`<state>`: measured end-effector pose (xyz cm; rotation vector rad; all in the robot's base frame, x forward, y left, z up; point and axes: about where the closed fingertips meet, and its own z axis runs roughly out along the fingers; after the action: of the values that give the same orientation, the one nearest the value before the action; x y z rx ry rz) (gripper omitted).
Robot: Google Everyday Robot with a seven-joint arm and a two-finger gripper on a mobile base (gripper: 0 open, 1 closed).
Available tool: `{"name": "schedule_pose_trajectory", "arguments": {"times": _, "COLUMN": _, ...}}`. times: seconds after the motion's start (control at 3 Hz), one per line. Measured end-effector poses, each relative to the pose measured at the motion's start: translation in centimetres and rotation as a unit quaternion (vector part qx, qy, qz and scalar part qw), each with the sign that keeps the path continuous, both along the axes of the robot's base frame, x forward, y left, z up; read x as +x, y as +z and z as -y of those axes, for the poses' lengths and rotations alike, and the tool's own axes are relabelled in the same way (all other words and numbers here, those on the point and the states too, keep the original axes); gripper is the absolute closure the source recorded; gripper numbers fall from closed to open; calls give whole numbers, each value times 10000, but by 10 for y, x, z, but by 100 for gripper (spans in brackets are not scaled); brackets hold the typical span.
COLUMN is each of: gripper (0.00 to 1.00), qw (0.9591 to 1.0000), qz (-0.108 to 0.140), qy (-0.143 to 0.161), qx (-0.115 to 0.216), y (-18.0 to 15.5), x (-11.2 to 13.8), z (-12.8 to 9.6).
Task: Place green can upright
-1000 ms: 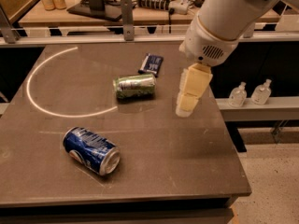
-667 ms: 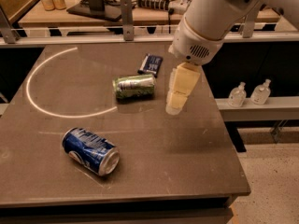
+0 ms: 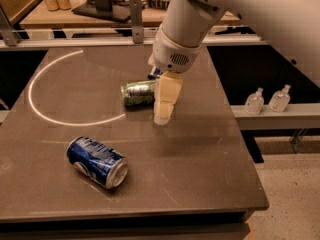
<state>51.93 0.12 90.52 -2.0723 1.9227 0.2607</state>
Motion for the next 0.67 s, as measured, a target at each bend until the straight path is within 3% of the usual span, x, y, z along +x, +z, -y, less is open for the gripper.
{"name": "schedule_pose_trajectory", "arguments": {"times": 0.33, "gripper": 0, "qw": 9989, "qz": 69, "qy": 465, "qx": -92, "y": -14, "x": 11, "z": -33}}
{"name": "schedule_pose_trajectory", "arguments": {"times": 0.67, "gripper": 0, "qw": 9978, "qz": 141, "qy": 619, "qx": -174, "y": -21, "x": 19, "z": -49}}
